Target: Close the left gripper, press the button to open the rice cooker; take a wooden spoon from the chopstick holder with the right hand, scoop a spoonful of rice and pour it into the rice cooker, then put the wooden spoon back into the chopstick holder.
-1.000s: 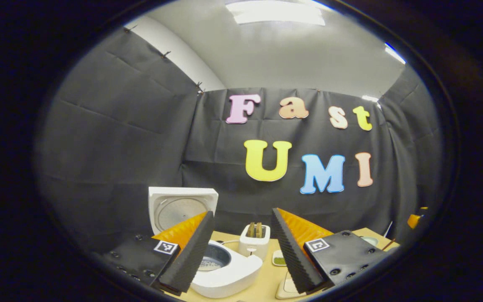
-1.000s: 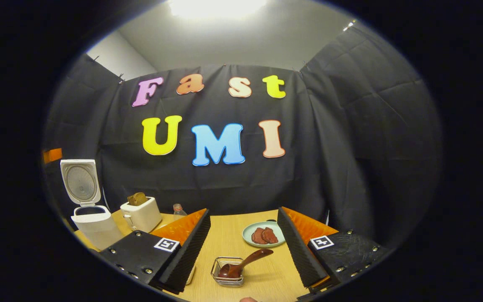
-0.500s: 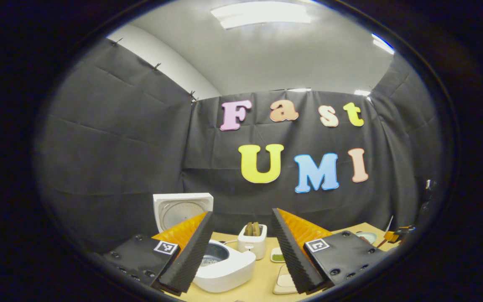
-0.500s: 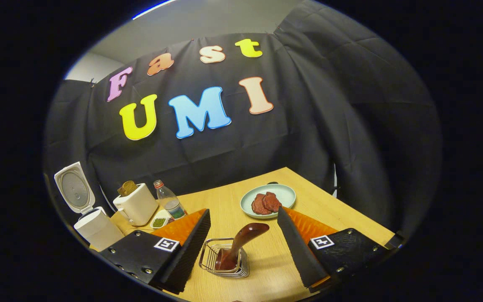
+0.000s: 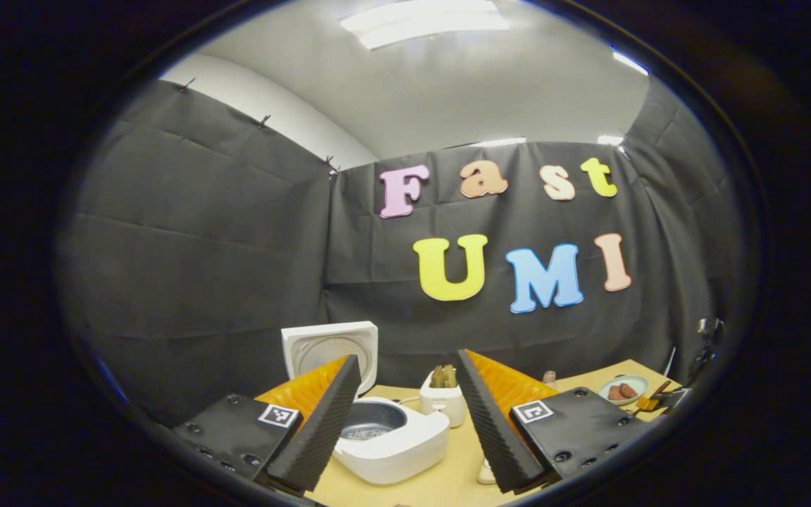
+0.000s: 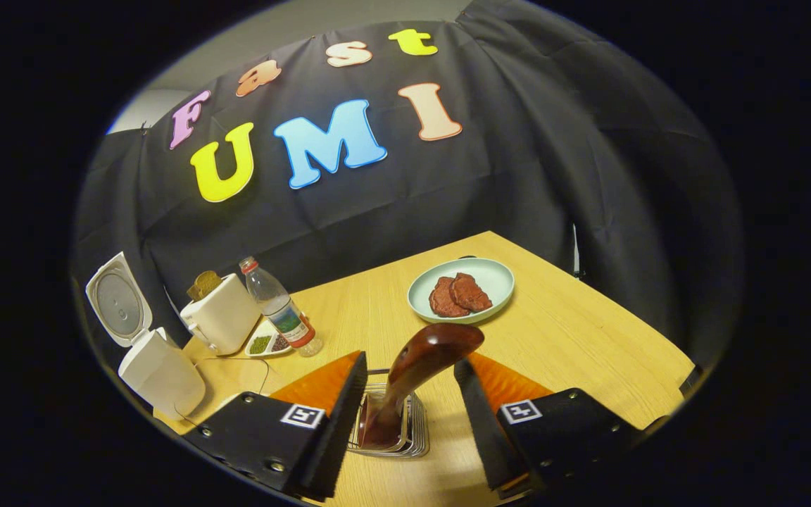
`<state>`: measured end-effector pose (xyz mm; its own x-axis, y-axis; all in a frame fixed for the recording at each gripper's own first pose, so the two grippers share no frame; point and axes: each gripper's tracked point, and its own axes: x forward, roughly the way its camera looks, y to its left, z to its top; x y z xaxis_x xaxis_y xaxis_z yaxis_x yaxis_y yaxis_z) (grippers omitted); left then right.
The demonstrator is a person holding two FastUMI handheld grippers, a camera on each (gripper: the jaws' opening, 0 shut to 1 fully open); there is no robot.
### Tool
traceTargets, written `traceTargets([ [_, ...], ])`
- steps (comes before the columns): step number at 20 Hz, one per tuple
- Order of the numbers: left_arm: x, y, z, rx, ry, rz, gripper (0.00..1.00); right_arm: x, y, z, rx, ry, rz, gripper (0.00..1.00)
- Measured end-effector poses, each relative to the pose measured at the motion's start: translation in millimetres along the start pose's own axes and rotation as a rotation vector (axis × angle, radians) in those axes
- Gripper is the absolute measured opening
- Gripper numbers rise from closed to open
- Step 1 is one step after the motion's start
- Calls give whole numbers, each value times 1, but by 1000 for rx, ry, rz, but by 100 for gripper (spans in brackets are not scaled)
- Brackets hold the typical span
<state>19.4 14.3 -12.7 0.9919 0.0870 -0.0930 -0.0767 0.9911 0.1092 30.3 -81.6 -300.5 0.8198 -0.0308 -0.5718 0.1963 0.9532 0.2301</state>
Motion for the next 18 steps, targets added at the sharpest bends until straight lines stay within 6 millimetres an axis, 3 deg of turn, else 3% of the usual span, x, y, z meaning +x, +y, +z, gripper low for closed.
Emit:
traceTargets([
  [3, 2, 9, -7, -3, 19, 23, 95, 6, 11, -12, -7, 49, 40, 44],
  [4, 4, 12, -9, -3, 25, 29, 95, 4, 11, -15, -18, 58, 35, 45],
  [6, 5, 17, -13, -3, 30, 43, 95, 8, 16, -14, -12, 72, 56, 19],
  [8, 4, 23, -14, -13, 19, 57, 94, 7, 23, -7, -34, 73, 68, 19],
  [9, 5, 25, -15, -25, 16, 58, 94, 12, 24, -5, -60, 66, 61, 11],
  [10, 5, 29, -16, -31, 18, 63, 95, 4, 31, 3, -73, 60, 74, 11],
  [13, 8, 45, -11, -31, 0, 80, 94, -13, 41, 37, -126, 3, 73, 11],
  [18, 8, 66, -7, -76, -29, 97, 95, -38, 83, 88, -137, -95, 135, 11],
])
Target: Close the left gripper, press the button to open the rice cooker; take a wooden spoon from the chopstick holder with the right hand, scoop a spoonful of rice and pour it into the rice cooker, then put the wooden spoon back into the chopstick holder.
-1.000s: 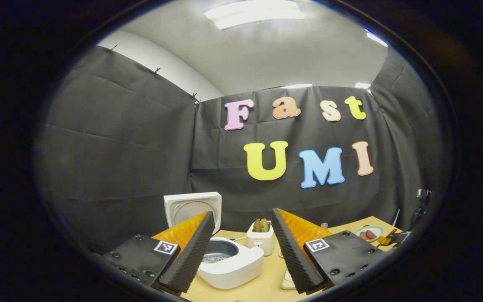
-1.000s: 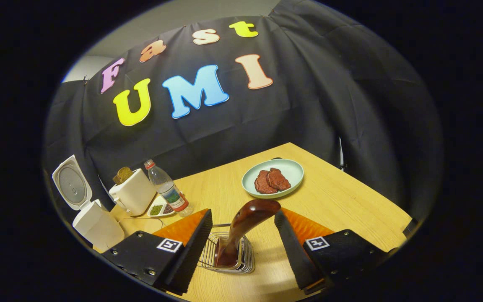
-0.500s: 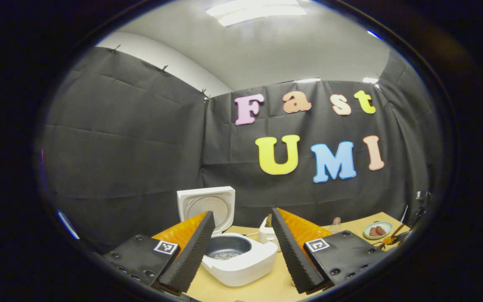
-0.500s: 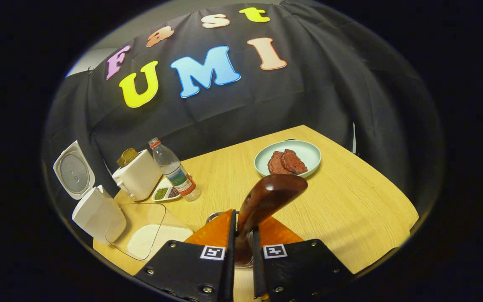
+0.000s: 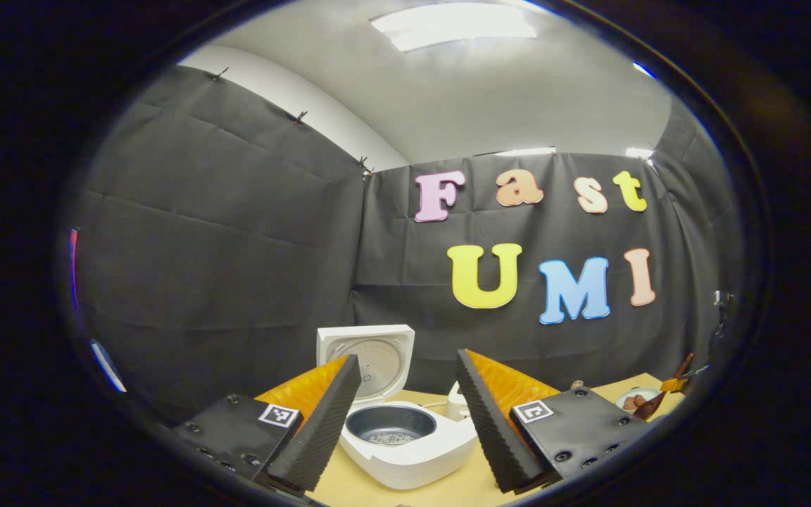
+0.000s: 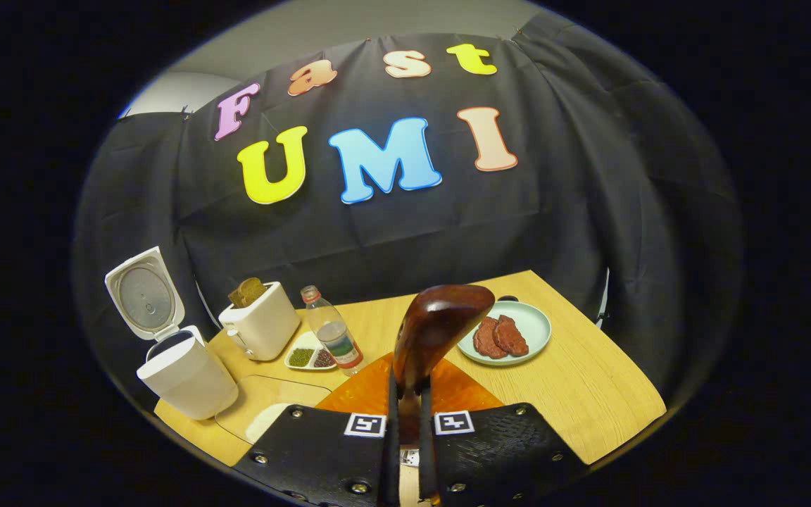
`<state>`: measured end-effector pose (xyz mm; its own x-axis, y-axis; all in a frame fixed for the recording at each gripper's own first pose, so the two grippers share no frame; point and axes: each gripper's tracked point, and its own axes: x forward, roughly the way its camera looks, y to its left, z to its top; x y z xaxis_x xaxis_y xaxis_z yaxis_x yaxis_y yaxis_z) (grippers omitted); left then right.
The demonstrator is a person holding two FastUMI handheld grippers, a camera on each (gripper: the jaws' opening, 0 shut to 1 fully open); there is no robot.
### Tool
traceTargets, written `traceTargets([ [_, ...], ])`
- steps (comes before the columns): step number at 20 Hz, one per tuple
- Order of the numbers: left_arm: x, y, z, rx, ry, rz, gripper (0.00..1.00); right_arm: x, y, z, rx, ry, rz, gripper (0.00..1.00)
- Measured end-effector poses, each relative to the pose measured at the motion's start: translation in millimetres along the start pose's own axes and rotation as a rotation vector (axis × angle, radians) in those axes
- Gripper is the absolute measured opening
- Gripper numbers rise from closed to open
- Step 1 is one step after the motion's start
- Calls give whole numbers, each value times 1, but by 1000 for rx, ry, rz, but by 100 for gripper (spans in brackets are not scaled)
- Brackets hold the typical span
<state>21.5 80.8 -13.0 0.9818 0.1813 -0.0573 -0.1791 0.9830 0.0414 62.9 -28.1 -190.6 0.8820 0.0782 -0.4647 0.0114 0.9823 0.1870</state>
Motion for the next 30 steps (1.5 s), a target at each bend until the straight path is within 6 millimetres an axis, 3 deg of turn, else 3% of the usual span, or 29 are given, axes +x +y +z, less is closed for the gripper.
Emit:
traceTargets([
  [5, 2, 21, -10, 3, 15, 2, 94, -9, 56, 28, -6, -61, 74, 11],
  [13, -2, 84, -28, 1, 38, 48, 95, -6, 164, 23, -54, -82, 222, 11],
  [16, 0, 108, -41, 0, 66, 69, 95, 3, 192, 15, -87, -88, 245, 11],
  [20, 7, 129, -54, -10, 93, 77, 95, 26, 206, -17, -122, -47, 228, 11],
  [25, 8, 142, -57, 5, 101, 88, 95, 56, 190, -79, -221, 56, 148, 11],
  [30, 10, 157, -63, 21, 117, 99, 95, 77, 187, -124, -267, 131, 109, 11],
])
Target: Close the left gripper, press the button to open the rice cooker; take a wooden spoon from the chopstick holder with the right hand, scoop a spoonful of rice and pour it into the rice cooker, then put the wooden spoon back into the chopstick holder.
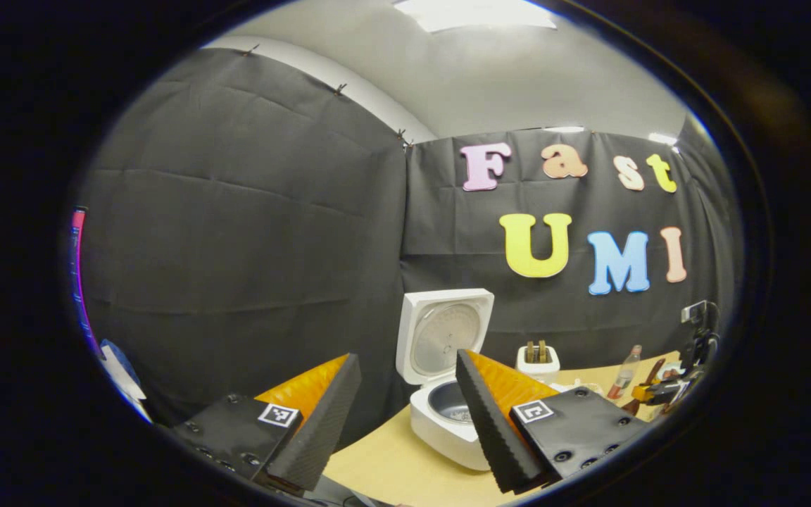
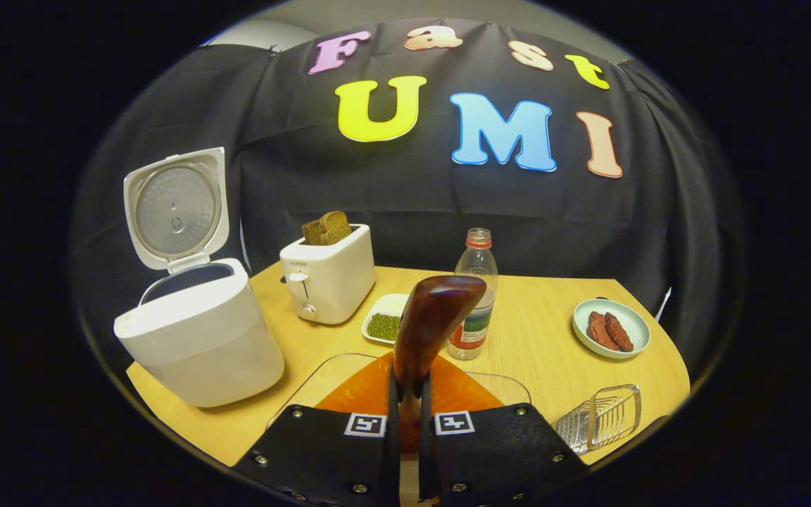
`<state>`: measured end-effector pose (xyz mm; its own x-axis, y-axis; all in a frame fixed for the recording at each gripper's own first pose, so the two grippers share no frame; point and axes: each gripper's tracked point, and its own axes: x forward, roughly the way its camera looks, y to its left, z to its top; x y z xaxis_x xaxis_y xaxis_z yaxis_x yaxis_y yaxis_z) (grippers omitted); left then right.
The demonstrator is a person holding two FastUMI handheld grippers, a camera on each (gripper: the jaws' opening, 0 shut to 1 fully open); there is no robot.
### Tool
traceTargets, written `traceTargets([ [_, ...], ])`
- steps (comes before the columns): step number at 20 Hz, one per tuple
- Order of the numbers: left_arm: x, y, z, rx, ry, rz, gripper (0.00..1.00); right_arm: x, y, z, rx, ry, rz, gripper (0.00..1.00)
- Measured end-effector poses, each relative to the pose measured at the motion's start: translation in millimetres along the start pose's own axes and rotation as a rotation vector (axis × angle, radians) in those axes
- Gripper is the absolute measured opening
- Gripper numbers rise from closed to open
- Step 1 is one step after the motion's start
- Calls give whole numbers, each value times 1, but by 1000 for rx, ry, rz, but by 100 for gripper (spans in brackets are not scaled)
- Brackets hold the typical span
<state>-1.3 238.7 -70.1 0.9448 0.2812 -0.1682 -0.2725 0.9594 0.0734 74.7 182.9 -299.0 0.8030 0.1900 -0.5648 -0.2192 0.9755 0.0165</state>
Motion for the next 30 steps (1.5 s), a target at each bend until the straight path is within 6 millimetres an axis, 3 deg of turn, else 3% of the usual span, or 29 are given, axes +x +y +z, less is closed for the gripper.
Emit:
traceTargets([
  [5, 4, 2, 0, 11, 3, -2, 95, 8, 27, -8, 0, 7, 28, 11],
  [9, 6, -7, 0, 0, 10, -17, 95, 6, 48, -13, 149, 48, 114, 11],
  [11, 6, -11, 1, 2, 6, -28, 95, 5, 41, -14, 278, 67, 119, 11],
  [16, 8, -23, 4, 3, 8, -53, 95, 1, 4, -23, 629, 122, 114, 11],
  [20, 10, -29, 9, 14, -2, -67, 95, -6, -22, -19, 781, 108, 103, 11],
  [23, 8, -35, 9, 6, -5, -84, 95, -19, -29, -2, 849, 93, 135, 11],
  [27, 9, -40, 8, 1, -10, -102, 95, -36, -12, 36, 943, 62, 237, 11],
  [30, 9, -38, 5, -3, -7, -108, 95, -45, 12, 65, 979, 47, 321, 11],
])
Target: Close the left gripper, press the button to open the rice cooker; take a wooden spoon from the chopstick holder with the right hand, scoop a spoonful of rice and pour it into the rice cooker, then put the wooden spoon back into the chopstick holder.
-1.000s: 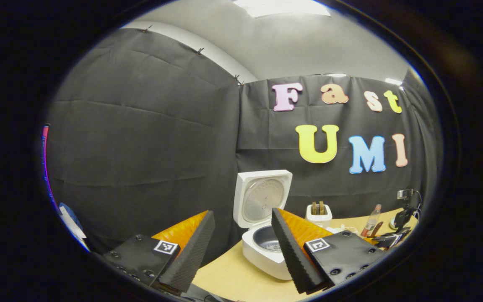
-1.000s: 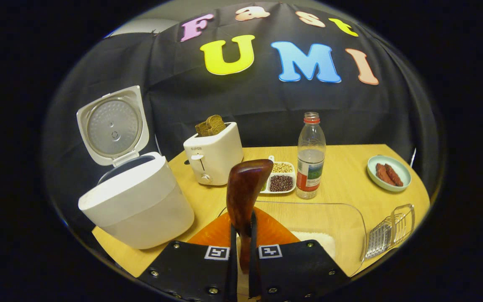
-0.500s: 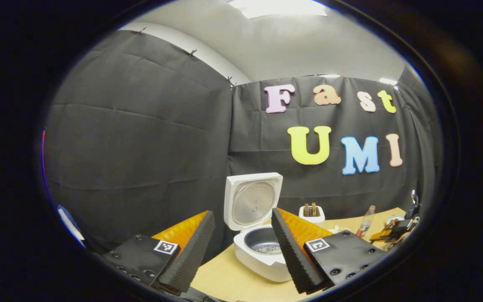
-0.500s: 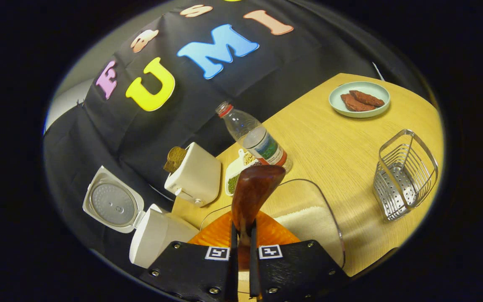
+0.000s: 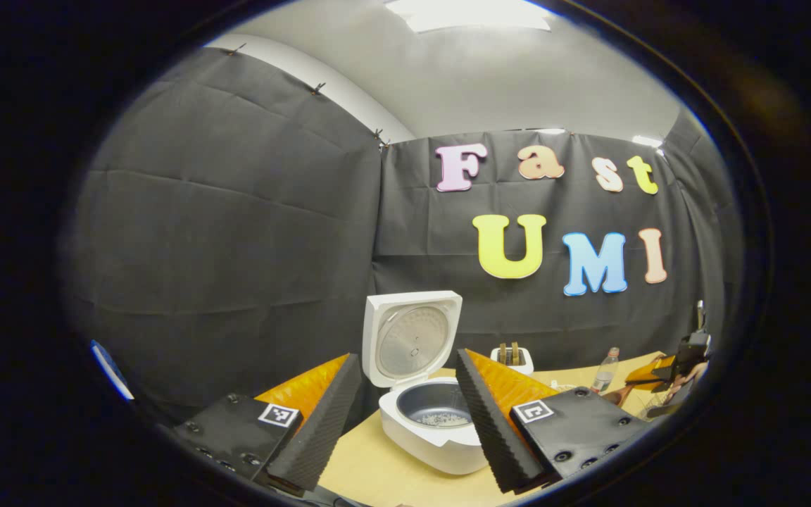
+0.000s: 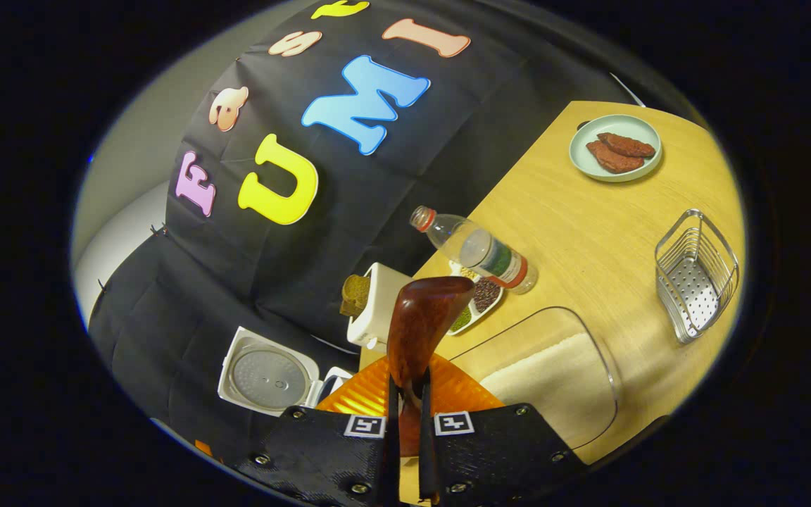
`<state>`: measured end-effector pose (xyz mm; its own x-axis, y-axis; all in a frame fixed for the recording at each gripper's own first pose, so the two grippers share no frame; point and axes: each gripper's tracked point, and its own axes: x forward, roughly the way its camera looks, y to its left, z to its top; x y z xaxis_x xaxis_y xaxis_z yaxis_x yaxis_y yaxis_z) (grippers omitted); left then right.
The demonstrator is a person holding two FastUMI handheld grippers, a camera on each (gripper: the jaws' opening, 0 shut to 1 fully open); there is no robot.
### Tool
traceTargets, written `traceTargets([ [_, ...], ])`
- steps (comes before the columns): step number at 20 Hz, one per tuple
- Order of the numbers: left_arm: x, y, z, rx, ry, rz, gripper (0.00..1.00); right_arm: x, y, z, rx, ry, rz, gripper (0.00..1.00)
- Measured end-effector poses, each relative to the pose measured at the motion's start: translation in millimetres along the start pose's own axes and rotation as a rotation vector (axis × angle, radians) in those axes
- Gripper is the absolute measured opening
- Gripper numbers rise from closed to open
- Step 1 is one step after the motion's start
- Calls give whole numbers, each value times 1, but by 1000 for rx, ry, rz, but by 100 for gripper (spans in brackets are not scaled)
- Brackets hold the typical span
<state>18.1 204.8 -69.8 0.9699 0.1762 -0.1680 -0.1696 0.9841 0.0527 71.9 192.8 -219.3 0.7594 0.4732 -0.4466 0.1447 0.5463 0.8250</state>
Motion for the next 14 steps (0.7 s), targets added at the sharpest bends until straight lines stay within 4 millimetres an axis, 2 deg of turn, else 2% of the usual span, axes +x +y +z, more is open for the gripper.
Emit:
traceTargets([
  [3, 0, 8, -2, 0, 4, 3, 95, 7, 46, -6, 23, 21, 84, 11],
  [7, -3, 27, -3, -12, -3, 29, 95, 24, 98, -25, -20, 66, 163, 11],
  [11, -10, 51, -14, -33, 11, 74, 95, 45, 141, -55, -60, 108, 235, 11],
  [14, -17, 69, -29, -35, 40, 112, 94, 67, 165, -83, -101, 143, 261, 11],
])
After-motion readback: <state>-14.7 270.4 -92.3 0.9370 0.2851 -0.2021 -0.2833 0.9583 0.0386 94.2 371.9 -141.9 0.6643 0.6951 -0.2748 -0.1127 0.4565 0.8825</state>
